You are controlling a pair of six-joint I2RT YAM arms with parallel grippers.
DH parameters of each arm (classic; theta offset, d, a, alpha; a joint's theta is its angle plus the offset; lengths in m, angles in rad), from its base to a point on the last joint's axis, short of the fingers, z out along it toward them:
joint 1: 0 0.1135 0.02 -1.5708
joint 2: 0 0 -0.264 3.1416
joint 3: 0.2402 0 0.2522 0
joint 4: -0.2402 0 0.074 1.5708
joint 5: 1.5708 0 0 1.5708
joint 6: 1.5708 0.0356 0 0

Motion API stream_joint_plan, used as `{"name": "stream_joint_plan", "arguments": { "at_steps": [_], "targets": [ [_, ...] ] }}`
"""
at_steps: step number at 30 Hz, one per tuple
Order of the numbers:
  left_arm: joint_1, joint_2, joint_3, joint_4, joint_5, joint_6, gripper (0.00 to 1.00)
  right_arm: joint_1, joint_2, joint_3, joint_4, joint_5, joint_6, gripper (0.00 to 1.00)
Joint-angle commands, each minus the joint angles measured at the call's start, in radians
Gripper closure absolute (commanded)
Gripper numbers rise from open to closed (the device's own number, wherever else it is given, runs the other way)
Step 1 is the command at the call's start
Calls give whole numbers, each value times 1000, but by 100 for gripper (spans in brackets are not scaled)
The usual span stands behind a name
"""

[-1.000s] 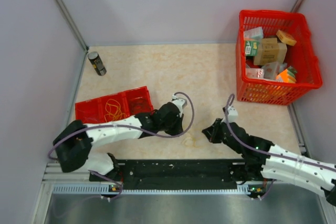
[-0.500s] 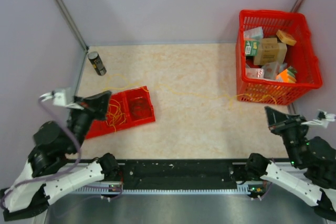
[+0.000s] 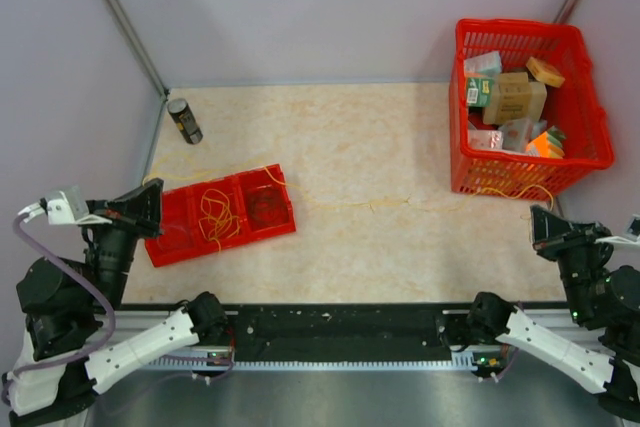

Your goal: Untangle the cables

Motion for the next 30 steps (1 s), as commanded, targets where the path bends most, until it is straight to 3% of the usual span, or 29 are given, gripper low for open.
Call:
{"name": "stream_joint_plan", "arguments": {
  "at_steps": [1, 5, 8, 12, 21, 26, 30],
  "targets": [
    [2, 70, 13, -19, 37, -2, 100, 9, -70, -8, -21, 4, 6, 100],
    [2, 124, 104, -128, -109, -16, 100, 12, -56, 29, -72, 33, 10, 100],
    [2, 69, 131, -111, -189, 41, 100, 14, -105, 76, -131, 73, 52, 100],
    [-1, -48, 119, -33, -220, 114, 100, 15, -100, 146, -202, 116, 72, 100],
    [-3, -5, 156, -133, -246, 107, 100, 55, -102, 136, -208, 122, 73, 100],
    [-3, 21, 147, -154, -136, 70, 100, 66, -97, 117, -217, 103, 119, 100],
    [-3, 142, 119, -160, 41, -8, 100, 124, -65, 43, -217, 93, 222, 100]
  ]
}}
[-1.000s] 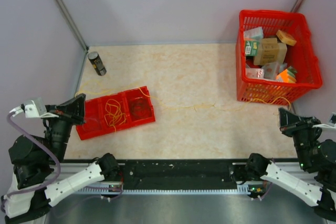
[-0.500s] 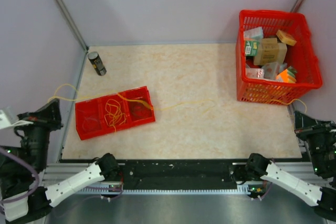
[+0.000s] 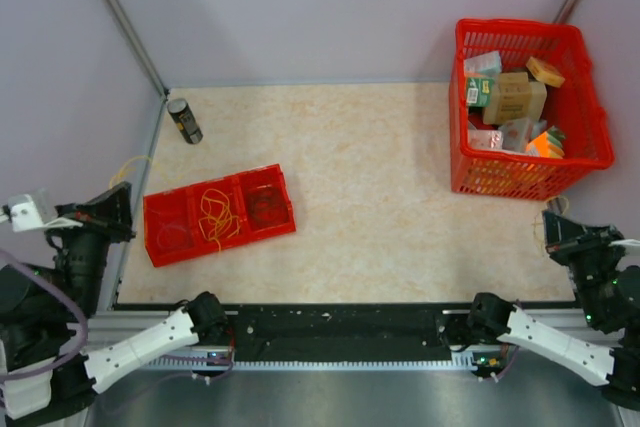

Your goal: Untangle the cables

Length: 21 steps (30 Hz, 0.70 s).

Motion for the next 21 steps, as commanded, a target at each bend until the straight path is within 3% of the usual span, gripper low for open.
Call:
{"name": "stream_joint_plan", "arguments": {
  "at_steps": [1, 6, 12, 15, 18, 21],
  "targets": [
    [-3, 177, -31, -15, 232, -84, 100, 74, -50, -86, -14, -10, 130, 100],
    [-3, 364, 6, 37, 424, -127, 100, 103, 152, -195, 75, -92, 189, 100],
    [-3, 427, 2, 145, 588, -156, 100, 102, 408, -296, 95, -122, 345, 100],
    [-3, 467, -46, 195, 679, -203, 100, 87, 500, -356, 217, -185, 327, 100],
    [-1, 525, -110, 229, 740, -257, 100, -39, 585, -410, 377, -372, 230, 100],
    [-3, 596, -179, 252, 786, -282, 100, -244, 639, -484, 495, -632, 189, 100]
  ]
}}
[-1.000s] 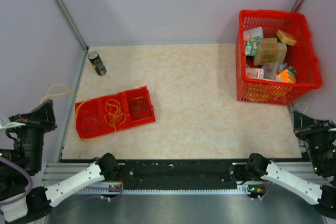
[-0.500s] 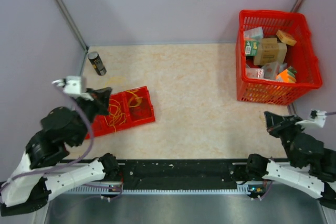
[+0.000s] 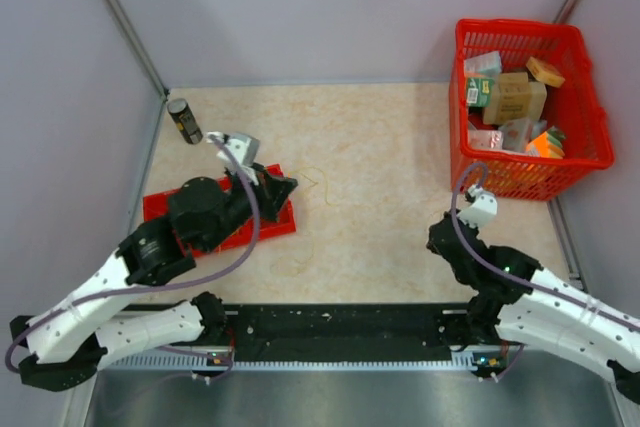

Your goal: Untangle the cables

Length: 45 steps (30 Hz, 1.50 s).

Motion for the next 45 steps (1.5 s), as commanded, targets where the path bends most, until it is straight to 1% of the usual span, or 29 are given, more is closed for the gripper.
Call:
{"name": "stream_joint_plan", "arguments": {
  "at_steps": [1, 2, 4, 6, 8, 9, 13, 15, 17, 20, 22, 23, 24, 26, 27, 28, 29, 30, 32, 33, 35, 37, 38, 41, 45],
  "targets": [
    [0, 132, -95, 67, 127, -63, 100, -254, 55, -100, 263, -385, -64, 100],
    [0, 172, -99, 50, 141, -43, 100, -294, 58, -140, 302, -451, -61, 100],
    [0, 253, -101, -19, 133, -18, 100, -351, 52, -203, 375, -527, -47, 100],
    [0, 338, -104, -74, 129, -11, 100, -360, 43, -244, 425, -544, -21, 100],
    [0, 421, -95, -123, 191, -23, 100, -360, 38, -286, 483, -556, -1, 100],
    [-2, 445, -107, -114, 231, -27, 100, -360, 38, -309, 507, -557, 8, 100],
    [-17, 456, -194, -1, 375, -41, 100, -360, 42, -379, 584, -554, 33, 100],
    [-18, 443, -221, -7, 370, -43, 100, -363, 33, -386, 598, -561, 19, 100],
    [-19, 414, -245, -36, 319, -34, 98, -362, 15, -399, 606, -561, 7, 100],
    [-19, 351, -300, -76, 305, -31, 86, -362, -32, -425, 632, -565, 1, 100],
    [-19, 309, -339, -99, 299, -47, 83, -360, -62, -439, 632, -564, 2, 100],
    [-19, 289, -359, -116, 275, -63, 82, -362, -77, -445, 632, -564, 4, 100],
    [-19, 262, -375, -138, 241, -84, 78, -362, -89, -451, 634, -565, 4, 100],
    [-19, 208, -403, -172, 175, -135, 56, -362, -112, -461, 637, -570, 2, 100],
    [-19, 181, -411, -182, 161, -165, 42, -362, -120, -464, 635, -571, -1, 100],
    [-17, 150, -423, -182, 155, -214, 28, -362, -129, -467, 635, -574, -4, 100],
    [-18, 134, -438, -170, 156, -248, 9, -362, -135, -470, 638, -576, -5, 99],
    [-19, 124, -452, -159, 144, -305, 2, -362, -139, -471, 641, -582, -10, 99],
    [-19, 133, -480, -156, 97, -429, 2, -362, -142, -475, 649, -585, -15, 99],
    [-19, 148, -483, -180, 72, -493, 2, -362, -143, -475, 649, -587, -16, 99],
    [-19, 182, -485, -200, 46, -566, 2, -362, -142, -475, 650, -594, -18, 99],
    [-19, 206, -495, -138, 72, -555, 2, -362, -143, -476, 652, -599, -22, 99],
    [-19, 217, -507, -73, 93, -540, 2, -362, -146, -478, 653, -600, -22, 99],
    [-19, 271, -512, 47, 124, -534, 2, -362, -157, -481, 657, -603, -27, 99],
    [-19, 437, -443, 61, 109, -540, 2, -362, -177, -490, 660, -610, -33, 99]
  ]
}}
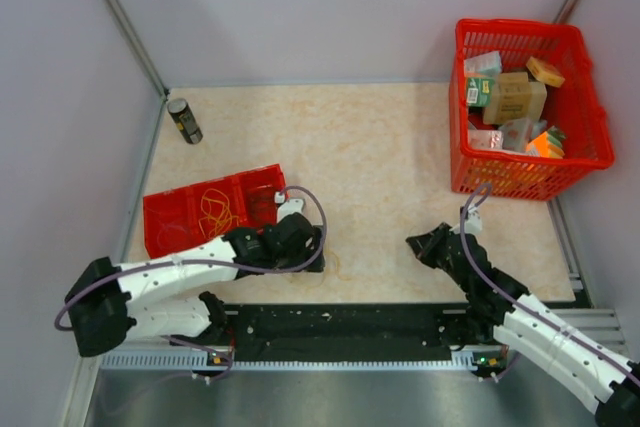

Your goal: Untangle the cables

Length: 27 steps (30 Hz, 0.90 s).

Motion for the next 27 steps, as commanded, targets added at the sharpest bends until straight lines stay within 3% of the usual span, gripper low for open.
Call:
{"name": "stream_joint_plan", "arguments": {
  "at_steps": [1, 5, 11, 15, 18, 25, 27],
  "targets": [
    [-2, 174, 92, 97, -6, -42, 2, -7, -32, -15, 44, -12, -22, 99],
    [-18, 375, 204, 114, 43, -14, 2, -6, -60, -28, 44, -7, -19, 99],
    [-55, 527, 297, 162, -27, -33, 2, -7, -45, -23, 49, -12, -22, 99],
    [-74, 645, 390, 71, -92, -33, 7, -6, -45, -25, 53, -13, -23, 99],
    [-108, 683, 439, -16, -191, -30, 28, -7, -49, -26, 52, -15, -25, 99],
    [-133, 528, 403, -104, -346, 54, 100, -7, -54, -29, 57, -16, -28, 99],
    [-124, 431, 381, -121, -388, 93, 100, -7, -55, -29, 57, -18, -29, 99]
  ]
}}
